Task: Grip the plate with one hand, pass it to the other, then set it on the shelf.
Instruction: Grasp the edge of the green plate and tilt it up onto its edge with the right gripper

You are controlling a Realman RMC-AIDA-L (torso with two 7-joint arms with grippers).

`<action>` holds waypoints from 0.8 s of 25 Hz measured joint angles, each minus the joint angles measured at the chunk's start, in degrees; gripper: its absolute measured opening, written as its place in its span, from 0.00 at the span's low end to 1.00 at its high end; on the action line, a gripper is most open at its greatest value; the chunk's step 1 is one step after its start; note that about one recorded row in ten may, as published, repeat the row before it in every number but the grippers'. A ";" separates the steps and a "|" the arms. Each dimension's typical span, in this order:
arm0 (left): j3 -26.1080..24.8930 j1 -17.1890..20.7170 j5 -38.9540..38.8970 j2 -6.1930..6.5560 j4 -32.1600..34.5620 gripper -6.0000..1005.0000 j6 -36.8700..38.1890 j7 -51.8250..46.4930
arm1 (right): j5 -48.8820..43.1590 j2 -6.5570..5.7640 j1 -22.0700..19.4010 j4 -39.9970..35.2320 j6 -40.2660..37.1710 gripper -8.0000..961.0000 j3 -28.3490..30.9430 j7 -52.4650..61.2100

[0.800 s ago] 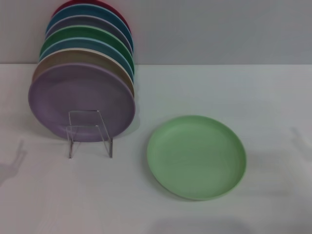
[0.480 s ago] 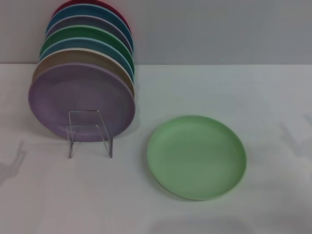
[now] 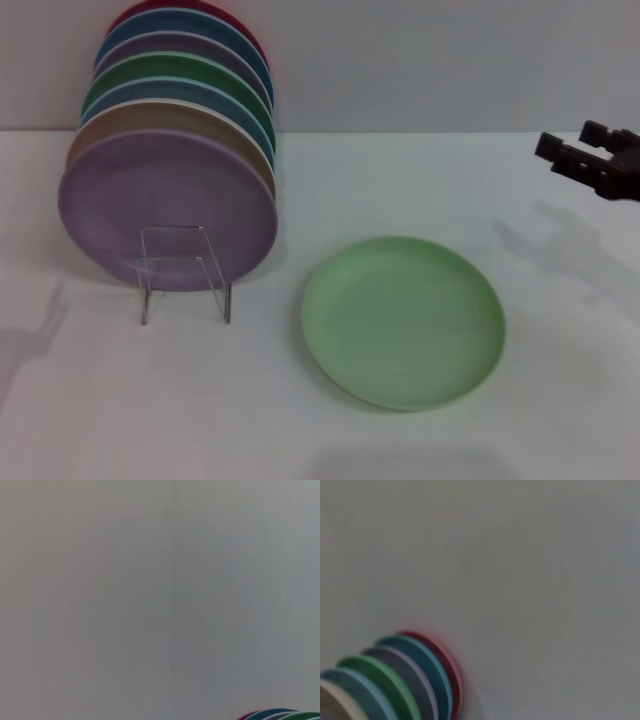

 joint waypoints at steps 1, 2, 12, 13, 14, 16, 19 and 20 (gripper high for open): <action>0.08 -0.08 0.00 0.00 0.00 0.82 -0.03 0.00 | -5.95 0.01 0.11 4.09 -0.69 0.83 -0.32 6.06; 0.15 -0.12 0.01 0.00 0.00 0.82 -0.04 0.00 | -11.46 0.02 0.45 7.04 -0.38 0.83 -0.65 11.78; 0.53 -0.59 0.00 0.00 0.00 0.82 -0.87 0.00 | -48.16 -1.55 12.69 16.77 17.38 0.82 0.65 50.35; 0.60 -0.59 0.00 0.00 0.00 0.82 -0.93 0.00 | -50.24 -1.71 13.59 16.85 18.73 0.82 0.66 51.61; 0.68 -0.58 0.00 0.00 0.00 0.82 -1.02 0.00 | -52.33 -1.76 14.41 16.95 19.71 0.82 0.65 52.32; 0.72 -0.57 0.00 0.00 0.00 0.82 -1.18 0.00 | -55.84 -1.73 15.85 16.89 21.01 0.81 0.57 53.20; 0.72 -0.56 0.00 0.00 0.00 0.82 -1.26 0.00 | -59.87 -1.53 17.56 15.74 21.75 0.81 0.27 53.82; 0.72 -0.56 0.00 0.00 0.00 0.82 -1.29 0.00 | -60.55 -1.49 17.92 15.32 21.87 0.81 0.21 53.90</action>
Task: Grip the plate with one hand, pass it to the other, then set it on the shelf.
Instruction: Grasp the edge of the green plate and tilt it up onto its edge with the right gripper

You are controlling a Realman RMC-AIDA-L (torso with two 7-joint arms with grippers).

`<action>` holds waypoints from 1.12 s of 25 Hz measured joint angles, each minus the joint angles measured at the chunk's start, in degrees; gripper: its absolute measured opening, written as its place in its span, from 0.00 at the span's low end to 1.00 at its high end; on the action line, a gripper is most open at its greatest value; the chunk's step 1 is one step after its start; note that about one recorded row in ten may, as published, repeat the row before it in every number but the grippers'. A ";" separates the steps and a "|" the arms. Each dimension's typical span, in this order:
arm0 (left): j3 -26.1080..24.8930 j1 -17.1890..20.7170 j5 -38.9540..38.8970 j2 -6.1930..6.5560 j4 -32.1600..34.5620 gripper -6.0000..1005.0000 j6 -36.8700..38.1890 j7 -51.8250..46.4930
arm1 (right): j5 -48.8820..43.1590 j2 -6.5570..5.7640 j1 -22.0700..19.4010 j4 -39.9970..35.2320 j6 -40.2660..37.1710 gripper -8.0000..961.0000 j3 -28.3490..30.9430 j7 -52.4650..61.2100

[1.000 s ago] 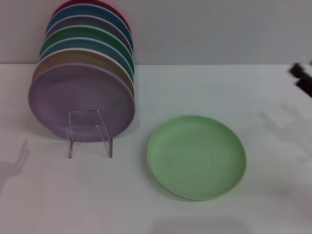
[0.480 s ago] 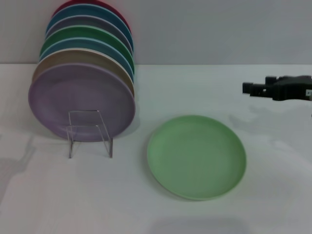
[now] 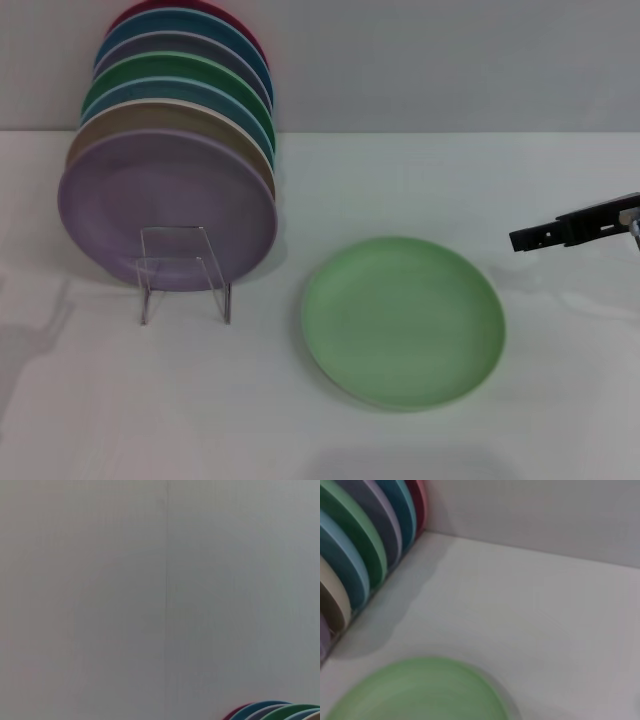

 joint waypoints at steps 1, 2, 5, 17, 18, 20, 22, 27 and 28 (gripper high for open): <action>0.00 0.00 0.00 0.00 0.00 0.82 -0.01 0.00 | -0.46 0.03 0.54 -0.68 0.04 0.81 -0.08 0.02; 0.00 0.00 0.00 0.00 0.00 0.82 -0.01 0.00 | -0.69 0.04 1.07 -1.48 0.07 0.81 -0.16 0.02; 0.00 -0.04 0.00 0.00 0.00 0.82 -0.02 0.00 | -0.83 0.05 2.85 -4.72 -0.03 0.80 -0.41 -0.06; 0.09 -0.21 0.00 0.00 0.00 0.82 -0.03 0.00 | -5.26 0.55 7.49 -14.36 -4.63 0.79 -6.45 0.20; 0.09 -0.24 0.00 0.00 0.00 0.82 -0.02 0.00 | -5.43 0.62 7.78 -14.88 -4.94 0.79 -6.68 0.22; 0.09 -0.26 0.00 0.00 0.00 0.82 -0.02 0.00 | -5.48 0.66 8.19 -15.93 -5.51 0.79 -7.16 0.25; 0.09 -0.26 0.00 0.00 0.00 0.82 -0.02 0.00 | -5.47 0.68 8.52 -16.78 -6.15 0.78 -7.61 0.25; 0.09 -0.28 0.00 0.00 0.00 0.82 -0.02 0.00 | -5.42 0.70 9.41 -18.56 -6.98 0.78 -7.95 0.23; 0.09 -0.28 0.00 0.00 0.00 0.82 -0.02 0.00 | -5.42 0.70 9.41 -18.56 -6.98 0.78 -7.95 0.23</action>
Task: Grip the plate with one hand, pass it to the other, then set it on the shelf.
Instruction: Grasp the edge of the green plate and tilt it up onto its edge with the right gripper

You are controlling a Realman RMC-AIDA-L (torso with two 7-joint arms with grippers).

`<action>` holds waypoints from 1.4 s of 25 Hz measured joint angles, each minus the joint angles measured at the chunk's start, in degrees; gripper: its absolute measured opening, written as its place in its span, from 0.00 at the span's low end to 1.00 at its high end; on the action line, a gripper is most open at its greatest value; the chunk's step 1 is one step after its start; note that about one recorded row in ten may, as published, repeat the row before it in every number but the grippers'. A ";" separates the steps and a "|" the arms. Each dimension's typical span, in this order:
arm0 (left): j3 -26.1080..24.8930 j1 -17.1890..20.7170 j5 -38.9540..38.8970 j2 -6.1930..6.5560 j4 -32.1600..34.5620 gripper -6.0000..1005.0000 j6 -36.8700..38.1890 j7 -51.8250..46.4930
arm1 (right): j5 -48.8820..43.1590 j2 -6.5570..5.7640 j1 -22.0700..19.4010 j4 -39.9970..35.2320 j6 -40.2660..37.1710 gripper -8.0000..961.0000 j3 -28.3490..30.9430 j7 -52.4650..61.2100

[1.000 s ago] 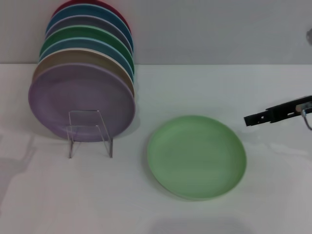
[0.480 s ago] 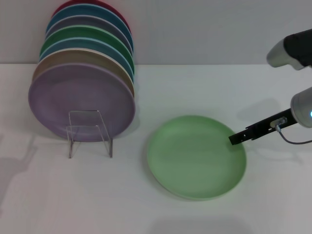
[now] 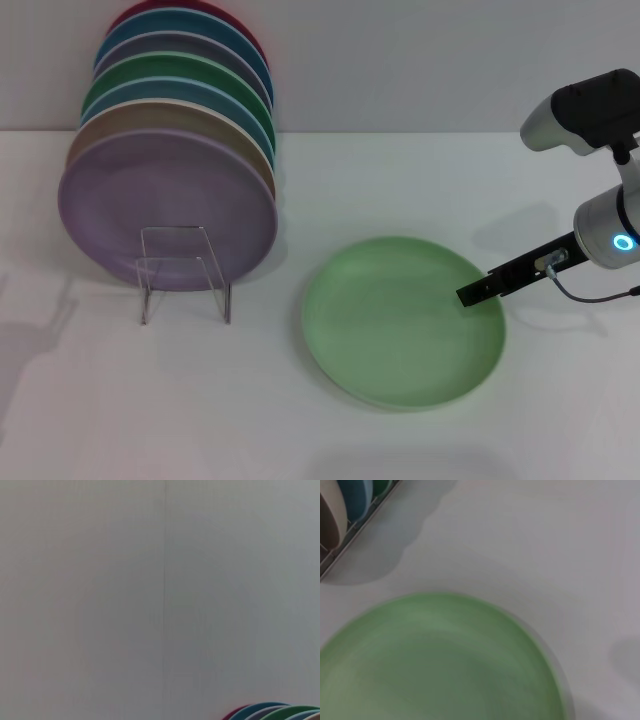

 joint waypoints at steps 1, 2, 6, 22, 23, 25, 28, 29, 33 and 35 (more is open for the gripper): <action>0.00 0.00 0.00 0.00 0.00 0.82 0.00 0.00 | -0.03 0.00 0.05 -0.13 -0.04 0.78 -0.01 0.00; 0.00 -0.03 0.00 0.00 0.00 0.82 -0.02 0.00 | -0.04 0.00 0.06 -0.28 -0.08 0.77 -0.02 0.00; 0.01 -0.15 0.00 0.00 0.00 0.82 -0.10 0.00 | -0.10 0.00 0.10 -0.60 -0.13 0.77 -0.05 -0.02; 0.62 -0.17 0.00 0.00 -0.07 0.82 -0.17 0.00 | -0.22 0.00 0.18 -1.16 -0.29 0.51 -2.25 0.04; 0.62 -0.17 0.00 0.00 -0.08 0.82 -0.17 0.00 | -0.22 0.00 0.20 -1.24 -0.30 0.49 -2.25 0.04; 0.62 -0.17 0.00 0.00 -0.09 0.81 -0.17 0.00 | -0.22 0.00 0.33 -1.64 -0.32 0.46 -2.25 0.05; 0.62 -0.17 0.00 0.00 -0.10 0.81 -0.17 0.00 | -0.22 0.00 0.70 -2.69 -0.35 0.42 -2.25 0.13; 0.62 -0.17 0.00 0.00 -0.09 0.81 -0.17 0.00 | -0.22 0.00 0.81 -3.14 -0.40 0.40 -2.25 0.17; 0.62 -0.17 0.00 0.00 -0.23 0.81 -0.17 0.00 | -0.22 0.00 0.95 -3.52 -0.89 0.34 -2.39 0.20; 0.62 -0.17 0.00 0.00 -0.38 0.81 -0.17 0.00 | -0.22 0.00 0.97 -3.39 -1.16 0.26 -2.41 0.21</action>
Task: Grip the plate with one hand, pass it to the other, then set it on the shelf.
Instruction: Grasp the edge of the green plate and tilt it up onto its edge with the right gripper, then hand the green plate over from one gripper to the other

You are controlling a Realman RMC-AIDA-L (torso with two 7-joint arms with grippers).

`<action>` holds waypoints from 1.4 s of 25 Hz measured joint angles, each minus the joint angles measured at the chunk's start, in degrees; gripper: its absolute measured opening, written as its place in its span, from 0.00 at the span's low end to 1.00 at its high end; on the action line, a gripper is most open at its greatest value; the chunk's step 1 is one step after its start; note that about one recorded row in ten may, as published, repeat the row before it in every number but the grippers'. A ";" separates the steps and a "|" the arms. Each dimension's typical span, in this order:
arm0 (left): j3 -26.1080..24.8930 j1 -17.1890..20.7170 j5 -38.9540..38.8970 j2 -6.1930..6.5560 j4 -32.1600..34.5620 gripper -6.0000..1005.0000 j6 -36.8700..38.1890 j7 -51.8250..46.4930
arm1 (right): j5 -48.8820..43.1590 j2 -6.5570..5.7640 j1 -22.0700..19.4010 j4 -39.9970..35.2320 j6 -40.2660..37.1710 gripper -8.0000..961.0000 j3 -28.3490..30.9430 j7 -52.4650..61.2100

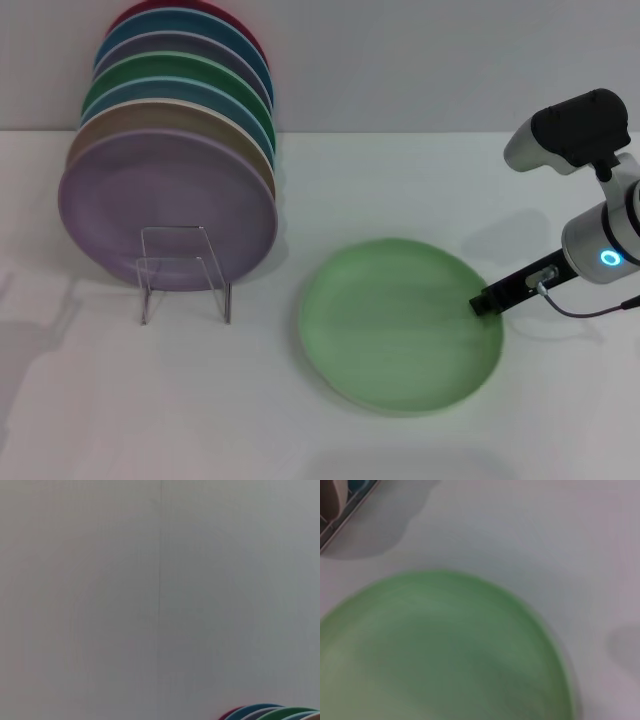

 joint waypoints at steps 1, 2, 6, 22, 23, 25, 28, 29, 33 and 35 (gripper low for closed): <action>0.00 0.00 0.00 0.00 -0.10 0.81 0.00 0.00 | 0.00 0.00 0.00 0.03 -0.19 0.22 -0.01 0.00; 0.00 0.00 0.00 0.00 -0.12 0.81 0.00 0.00 | 0.00 0.00 0.00 0.03 -0.36 0.18 -0.01 0.01; 0.00 0.00 0.00 0.00 -0.15 0.81 -0.01 0.00 | 0.00 0.00 0.00 0.11 -0.89 0.12 -0.03 -0.05; 5.50 1.04 0.00 0.22 -2.67 0.81 1.90 0.00 | 3.68 0.62 -5.69 10.31 0.23 0.05 0.01 -1.16; 6.05 1.27 -0.01 0.21 -3.13 0.81 2.79 0.02 | 5.48 0.51 -7.14 12.84 0.69 0.05 0.67 -2.06; 6.82 1.68 -0.02 0.19 -4.02 0.81 4.21 0.18 | 6.59 0.51 -8.16 14.58 0.96 0.04 1.41 -2.93; 10.11 3.75 -0.01 0.50 -10.38 0.81 7.11 1.07 | 10.93 0.62 -12.05 21.10 1.36 0.03 4.90 -5.76; 10.11 3.75 -0.01 0.50 -10.38 0.81 7.11 1.07 | 10.93 0.62 -12.05 21.10 1.36 0.03 4.90 -5.76; 12.85 5.59 0.64 1.31 -19.68 0.81 3.66 1.97 | 17.75 0.69 -17.08 27.26 0.94 0.03 6.91 -11.86; 15.47 5.63 1.29 3.26 -25.32 0.81 -2.43 0.63 | 19.28 0.72 -18.08 27.86 0.55 0.03 7.02 -13.52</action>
